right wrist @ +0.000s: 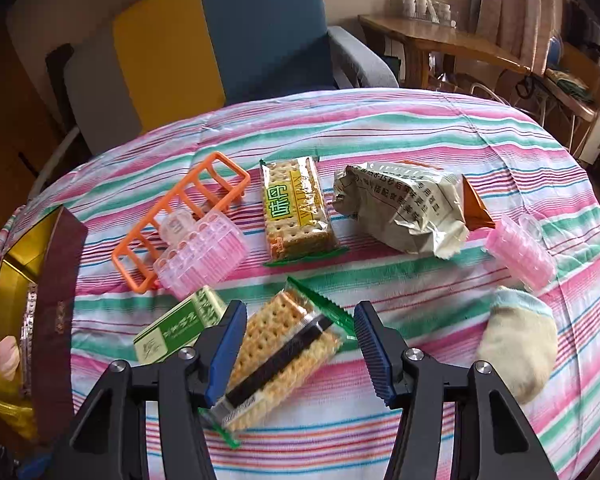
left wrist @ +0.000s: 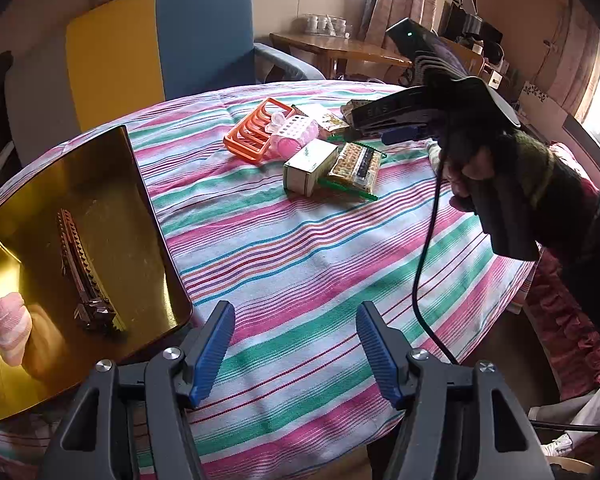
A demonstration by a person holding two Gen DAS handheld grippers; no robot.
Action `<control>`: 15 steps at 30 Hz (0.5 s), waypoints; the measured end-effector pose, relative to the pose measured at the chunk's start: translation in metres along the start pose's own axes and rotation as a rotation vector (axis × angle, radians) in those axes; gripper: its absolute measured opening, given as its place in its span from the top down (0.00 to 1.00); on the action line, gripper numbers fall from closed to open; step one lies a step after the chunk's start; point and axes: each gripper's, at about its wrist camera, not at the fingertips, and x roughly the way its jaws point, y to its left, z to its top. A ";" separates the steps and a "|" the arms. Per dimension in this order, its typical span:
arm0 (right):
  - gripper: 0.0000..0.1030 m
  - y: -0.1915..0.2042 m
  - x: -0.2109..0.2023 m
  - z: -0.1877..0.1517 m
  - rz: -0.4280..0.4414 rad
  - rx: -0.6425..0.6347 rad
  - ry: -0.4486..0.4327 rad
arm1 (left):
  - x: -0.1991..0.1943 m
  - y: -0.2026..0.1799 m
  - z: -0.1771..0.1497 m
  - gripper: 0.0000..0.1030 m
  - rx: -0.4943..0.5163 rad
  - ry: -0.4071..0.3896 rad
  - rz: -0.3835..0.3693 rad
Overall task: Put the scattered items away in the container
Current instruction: 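Move both tools back from the tray toward the remaining items, then lower the left tool onto the green tea box and close it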
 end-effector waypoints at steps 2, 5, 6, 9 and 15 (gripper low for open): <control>0.45 0.003 0.013 0.005 -0.004 -0.022 0.042 | 0.003 0.001 0.000 0.38 -0.006 0.006 -0.002; 0.44 0.010 0.020 0.002 -0.024 -0.074 0.068 | 0.004 0.002 0.000 0.38 -0.012 0.008 -0.007; 0.44 0.010 0.018 -0.001 -0.019 -0.083 0.070 | 0.004 0.003 0.000 0.38 -0.014 0.009 -0.010; 0.44 0.010 0.011 -0.015 -0.012 -0.123 0.085 | 0.005 0.003 0.002 0.38 -0.015 0.011 -0.020; 0.41 0.006 -0.014 -0.061 -0.042 -0.204 0.078 | 0.004 0.000 0.025 0.38 -0.006 -0.019 -0.022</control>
